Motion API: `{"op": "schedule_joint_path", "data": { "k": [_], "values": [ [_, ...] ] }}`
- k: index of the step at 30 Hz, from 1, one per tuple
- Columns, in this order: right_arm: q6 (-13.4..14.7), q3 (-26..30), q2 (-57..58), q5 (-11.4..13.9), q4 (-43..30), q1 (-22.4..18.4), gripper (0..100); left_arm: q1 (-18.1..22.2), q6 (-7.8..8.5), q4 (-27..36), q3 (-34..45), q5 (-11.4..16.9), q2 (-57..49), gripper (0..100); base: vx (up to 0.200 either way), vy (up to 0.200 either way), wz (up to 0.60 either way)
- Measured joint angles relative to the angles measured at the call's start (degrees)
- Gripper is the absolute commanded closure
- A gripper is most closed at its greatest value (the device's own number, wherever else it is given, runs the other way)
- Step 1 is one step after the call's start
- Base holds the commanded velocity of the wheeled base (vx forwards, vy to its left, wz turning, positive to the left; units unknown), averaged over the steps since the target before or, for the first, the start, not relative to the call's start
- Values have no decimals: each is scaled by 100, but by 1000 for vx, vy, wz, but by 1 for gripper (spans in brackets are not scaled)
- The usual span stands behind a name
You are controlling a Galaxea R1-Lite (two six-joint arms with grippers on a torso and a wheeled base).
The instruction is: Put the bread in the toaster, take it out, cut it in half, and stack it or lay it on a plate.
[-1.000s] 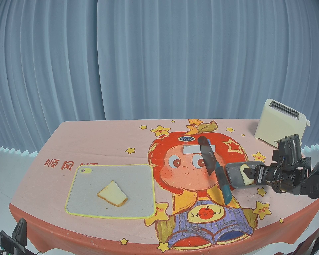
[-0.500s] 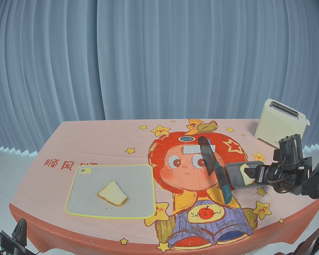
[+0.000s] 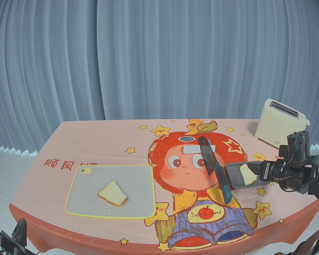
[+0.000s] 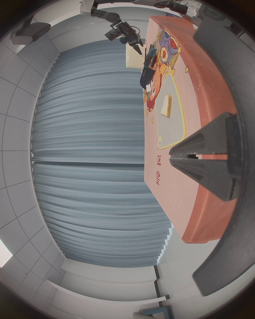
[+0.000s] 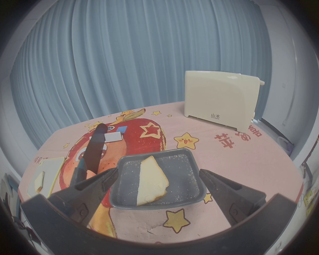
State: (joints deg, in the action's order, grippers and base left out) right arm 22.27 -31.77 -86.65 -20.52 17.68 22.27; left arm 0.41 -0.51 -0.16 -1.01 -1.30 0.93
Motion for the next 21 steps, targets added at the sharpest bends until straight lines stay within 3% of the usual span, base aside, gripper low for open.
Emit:
{"op": "schedule_joint_path", "data": {
  "k": [6, 11, 17, 21],
  "values": [
    [-460, 126, 302, 67, 134, 2, 0, 0, 0, 0, 0, 0, 0, 100, 0, 0, 0],
    [-678, 344, 453, 119, 842, -22, 0, 0, 2, 0, 0, 0, 0, 100, 0, 0, 0],
    [-983, 711, 560, 547, 1448, -78, 0, 0, 0, 0, 0, 0, 0, 100, 0, 0, 0],
    [-1161, 807, 633, 669, 1593, -210, 0, 0, 0, 0, 0, 2, 0, 100, 0, 0, 0]
  ]
}}
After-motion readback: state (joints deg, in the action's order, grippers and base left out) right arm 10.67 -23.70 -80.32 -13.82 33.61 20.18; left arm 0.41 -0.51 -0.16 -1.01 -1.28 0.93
